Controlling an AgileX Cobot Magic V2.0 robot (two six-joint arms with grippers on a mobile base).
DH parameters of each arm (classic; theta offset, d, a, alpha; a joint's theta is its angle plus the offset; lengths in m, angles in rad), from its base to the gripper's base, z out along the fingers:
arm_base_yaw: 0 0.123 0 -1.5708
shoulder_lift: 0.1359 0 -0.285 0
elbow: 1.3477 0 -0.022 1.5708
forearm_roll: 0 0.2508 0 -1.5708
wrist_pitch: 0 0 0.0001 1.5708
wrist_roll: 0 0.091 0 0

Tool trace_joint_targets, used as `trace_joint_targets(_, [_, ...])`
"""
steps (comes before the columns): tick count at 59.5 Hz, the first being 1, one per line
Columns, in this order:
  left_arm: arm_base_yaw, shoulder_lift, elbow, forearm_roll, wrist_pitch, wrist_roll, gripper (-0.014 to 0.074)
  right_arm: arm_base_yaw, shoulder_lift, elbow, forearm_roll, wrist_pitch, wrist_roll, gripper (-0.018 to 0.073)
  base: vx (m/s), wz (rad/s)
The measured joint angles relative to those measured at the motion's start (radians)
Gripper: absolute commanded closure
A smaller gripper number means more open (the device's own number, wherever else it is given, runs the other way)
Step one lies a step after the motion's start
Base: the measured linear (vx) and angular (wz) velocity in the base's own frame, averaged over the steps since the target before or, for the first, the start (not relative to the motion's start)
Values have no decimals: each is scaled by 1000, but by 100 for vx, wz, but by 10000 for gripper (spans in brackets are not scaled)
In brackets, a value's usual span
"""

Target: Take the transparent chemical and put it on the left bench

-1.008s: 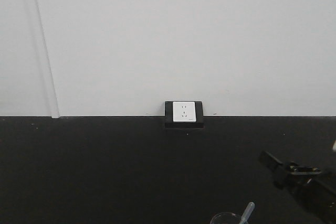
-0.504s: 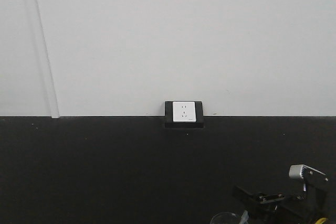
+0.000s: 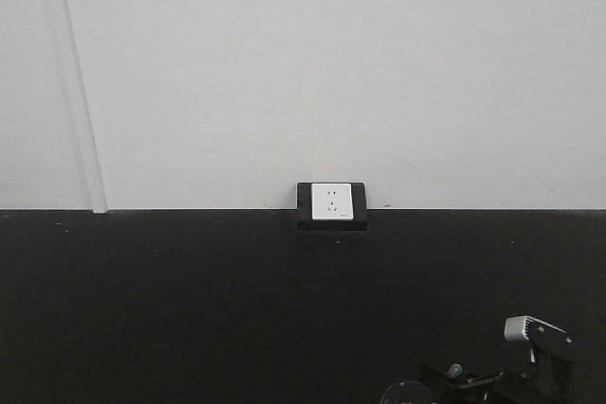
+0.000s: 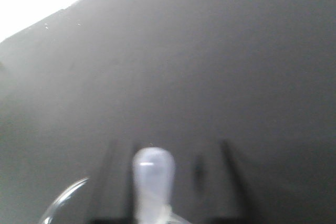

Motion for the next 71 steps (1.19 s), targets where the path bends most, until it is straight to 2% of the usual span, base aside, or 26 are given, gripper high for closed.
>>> trace_joint_targets(3, [0,0,0,0,0,0,600,0,0,-2,0,-9,0,526,0,0])
trace_joint_targets(6, [0,0,0,0,0,0,600,0,0,-3,-1,-14,-3,574,0,0])
trace_joint_targets(31, [0,0,0,0,0,0,600,0,-4,-3,29,-129,-66,563,0,0])
trace_joint_targets(44, [0,0,0,0,0,0,600,0,-121,-3,48,-128,-165,563,0,0])
trace_joint_targets(53, [0,0,0,0,0,0,600,0,-297,-3,33,30,-203,563,0,0])
trace_joint_targets(60, [0,0,0,0,0,0,600,0,-475,-3,-38,236,-198,563,0,0])
trace_joint_targets(67, [0,0,0,0,0,0,600,0,-653,-2,-147,463,-110,563,0,0])
trace_joint_targets(71, [0,0,0,0,0,0,600,0,-739,3,-222,540,-45,563,0,0])
